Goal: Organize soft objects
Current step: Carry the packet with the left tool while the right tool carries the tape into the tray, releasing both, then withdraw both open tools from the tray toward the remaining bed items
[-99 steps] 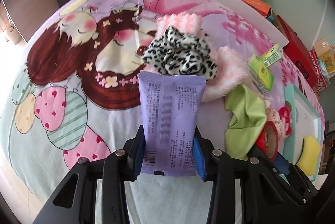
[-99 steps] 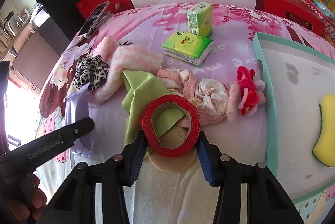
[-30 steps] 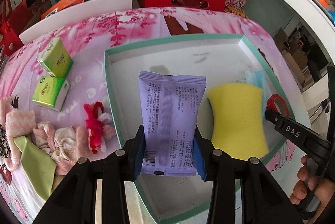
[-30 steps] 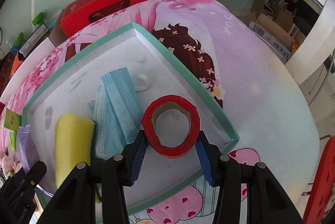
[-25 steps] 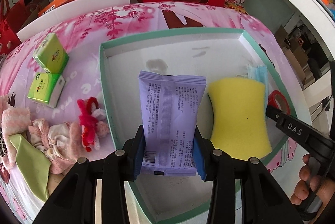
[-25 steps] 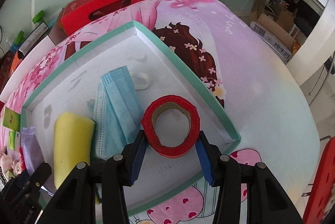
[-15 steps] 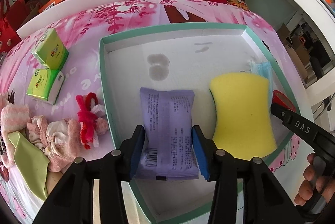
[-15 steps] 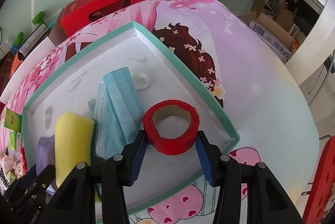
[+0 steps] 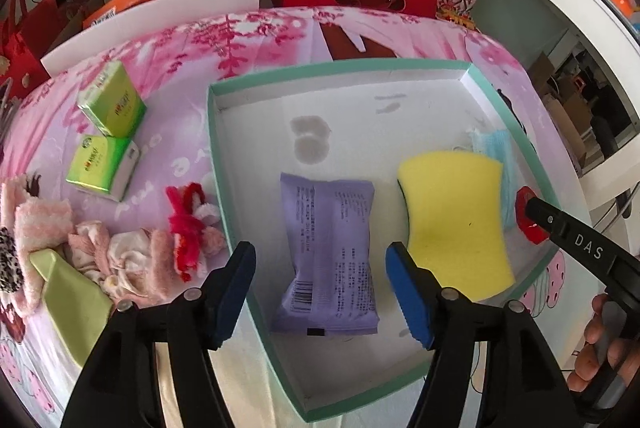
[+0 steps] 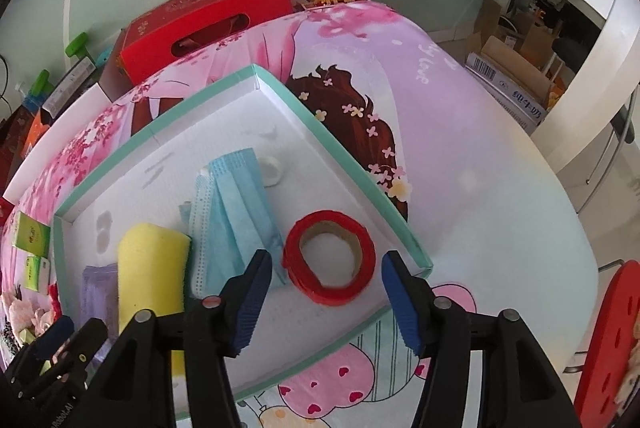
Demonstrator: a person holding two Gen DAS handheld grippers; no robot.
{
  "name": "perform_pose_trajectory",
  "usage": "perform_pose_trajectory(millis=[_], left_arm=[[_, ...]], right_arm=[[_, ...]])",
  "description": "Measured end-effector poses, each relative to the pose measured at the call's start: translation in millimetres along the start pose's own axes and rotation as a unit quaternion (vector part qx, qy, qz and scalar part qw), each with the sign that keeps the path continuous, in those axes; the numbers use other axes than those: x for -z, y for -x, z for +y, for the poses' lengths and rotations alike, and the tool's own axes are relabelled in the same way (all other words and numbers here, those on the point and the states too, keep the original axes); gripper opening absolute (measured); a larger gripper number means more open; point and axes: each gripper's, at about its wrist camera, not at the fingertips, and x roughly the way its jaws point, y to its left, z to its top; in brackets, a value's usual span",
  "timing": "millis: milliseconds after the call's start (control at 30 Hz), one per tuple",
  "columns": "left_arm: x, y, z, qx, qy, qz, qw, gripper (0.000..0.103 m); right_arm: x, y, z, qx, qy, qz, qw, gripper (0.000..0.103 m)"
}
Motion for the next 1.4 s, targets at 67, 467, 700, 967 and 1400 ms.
perform_pose_trajectory(millis=[67,467,700,967,1400], left_arm=[[-1.5,4.4,0.1,-0.004,0.000,-0.006,1.0000,0.070],[-4.6,21.6,27.8,-0.046,0.043,-0.037,0.9973,0.091],[-1.0,16.9,47.5,-0.064,0.077,-0.021,0.9947,0.101],[2.2,20.7,59.5,-0.072,0.091,-0.022,0.9930,0.101],[5.1,23.3,68.8,-0.072,0.101,-0.022,0.9921,0.101]], right_arm=[[0.3,3.0,0.7,-0.001,0.002,-0.001,1.000,0.064],[4.2,10.0,15.0,-0.021,0.032,-0.004,0.999,0.102],[6.7,9.1,19.1,-0.023,0.038,0.000,0.999,0.103],[7.6,6.7,22.8,-0.024,0.046,0.005,0.999,0.103],[9.3,9.7,29.0,-0.025,0.052,0.002,0.998,0.103]])
